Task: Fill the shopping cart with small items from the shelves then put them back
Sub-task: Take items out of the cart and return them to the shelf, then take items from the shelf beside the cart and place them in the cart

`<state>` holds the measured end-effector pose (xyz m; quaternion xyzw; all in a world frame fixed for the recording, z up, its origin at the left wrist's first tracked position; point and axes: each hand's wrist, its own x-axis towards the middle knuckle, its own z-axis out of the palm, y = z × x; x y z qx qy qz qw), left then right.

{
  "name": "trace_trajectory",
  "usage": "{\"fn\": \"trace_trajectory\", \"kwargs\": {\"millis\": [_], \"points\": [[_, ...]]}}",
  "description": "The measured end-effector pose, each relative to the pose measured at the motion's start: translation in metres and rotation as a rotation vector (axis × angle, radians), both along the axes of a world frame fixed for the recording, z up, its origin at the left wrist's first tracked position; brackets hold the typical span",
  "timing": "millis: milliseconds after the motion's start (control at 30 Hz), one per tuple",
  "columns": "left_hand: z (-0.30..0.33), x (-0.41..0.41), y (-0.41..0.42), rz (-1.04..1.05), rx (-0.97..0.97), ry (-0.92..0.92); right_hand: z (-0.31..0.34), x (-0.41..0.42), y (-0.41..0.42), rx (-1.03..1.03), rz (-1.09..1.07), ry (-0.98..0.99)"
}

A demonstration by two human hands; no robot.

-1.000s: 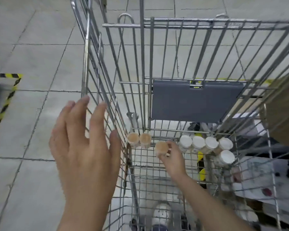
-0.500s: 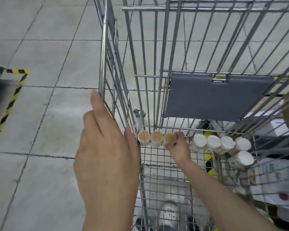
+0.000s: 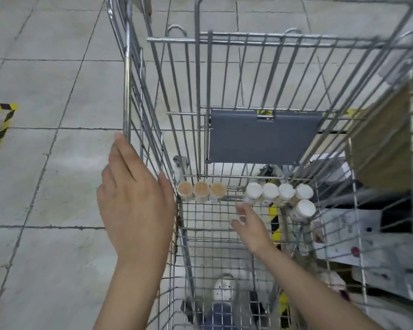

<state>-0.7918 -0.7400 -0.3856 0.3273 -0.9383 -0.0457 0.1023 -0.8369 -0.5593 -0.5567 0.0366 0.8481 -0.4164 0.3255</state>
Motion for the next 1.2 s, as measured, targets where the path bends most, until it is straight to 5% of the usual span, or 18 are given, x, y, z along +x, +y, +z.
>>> {"fn": "trace_trajectory", "kwargs": {"millis": [300, 500, 633, 800, 1000, 1200], "points": [[0.057, 0.077, 0.035, -0.312, 0.115, -0.124, 0.125, 0.102, 0.082, -0.116, 0.049, 0.031], [0.122, 0.171, 0.122, -0.716, 0.268, -0.486, 0.208, 0.195, 0.147, -0.123, 0.037, 0.03], [0.145, 0.222, 0.139, -0.781, 0.405, -0.563, 0.253, 0.256, 0.187, -0.077, 0.035, 0.067], [0.159, 0.248, 0.139, -0.822, 0.522, -0.518, 0.303, 0.335, 0.233, 0.004, -0.256, 0.191], [0.183, 0.244, 0.175, -1.196, 0.303, -0.535, 0.341, 0.438, 0.253, 0.078, -0.649, 0.292], [0.206, 0.28, 0.244, -1.524, 0.343, -0.574, 0.366, 0.553, 0.261, 0.086, -1.005, 0.31]]}}
